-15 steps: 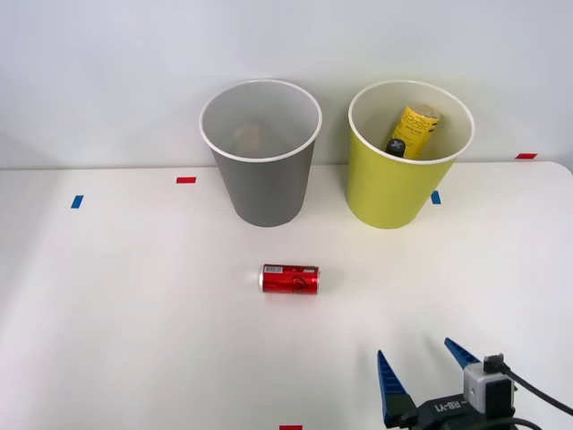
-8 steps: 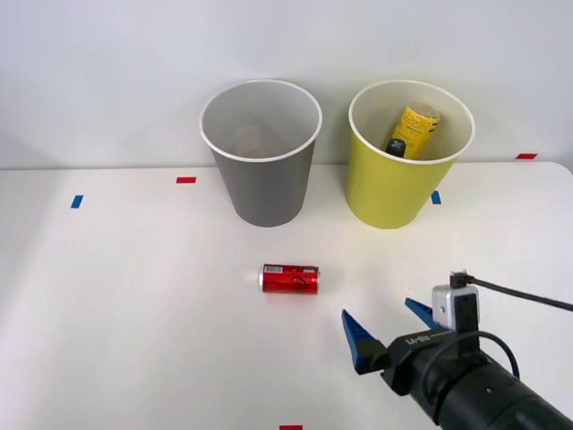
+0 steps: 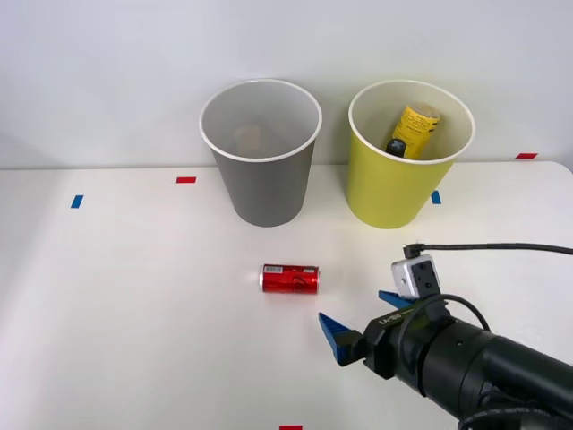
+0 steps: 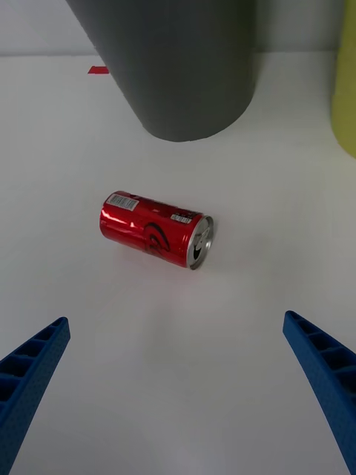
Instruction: Put cans in the gray bin, plastic bottles in the light green bin
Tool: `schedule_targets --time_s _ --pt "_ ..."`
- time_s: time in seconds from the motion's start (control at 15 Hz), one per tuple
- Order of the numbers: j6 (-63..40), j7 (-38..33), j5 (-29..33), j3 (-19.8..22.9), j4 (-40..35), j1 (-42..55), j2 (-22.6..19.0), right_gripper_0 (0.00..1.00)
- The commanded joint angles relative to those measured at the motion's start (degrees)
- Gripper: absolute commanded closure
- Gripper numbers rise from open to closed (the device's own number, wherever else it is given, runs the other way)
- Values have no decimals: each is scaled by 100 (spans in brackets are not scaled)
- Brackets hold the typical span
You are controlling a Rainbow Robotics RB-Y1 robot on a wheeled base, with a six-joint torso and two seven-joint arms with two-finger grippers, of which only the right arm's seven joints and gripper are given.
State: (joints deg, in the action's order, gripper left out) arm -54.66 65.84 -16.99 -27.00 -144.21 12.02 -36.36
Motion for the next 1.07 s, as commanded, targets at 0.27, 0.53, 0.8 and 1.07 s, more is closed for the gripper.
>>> schedule_targets --time_s 0.27,0.53,0.8,1.07 --pt "-1328 948 -129 -570 7 -1404 -196 0" --pt "-2023 2345 -621 -561 7 -1966 -363 0" --pt "-2664 3242 -1492 -570 411 -2757 -319 0" --pt "-2673 4376 -1843 -570 1018 -3223 -170 0"
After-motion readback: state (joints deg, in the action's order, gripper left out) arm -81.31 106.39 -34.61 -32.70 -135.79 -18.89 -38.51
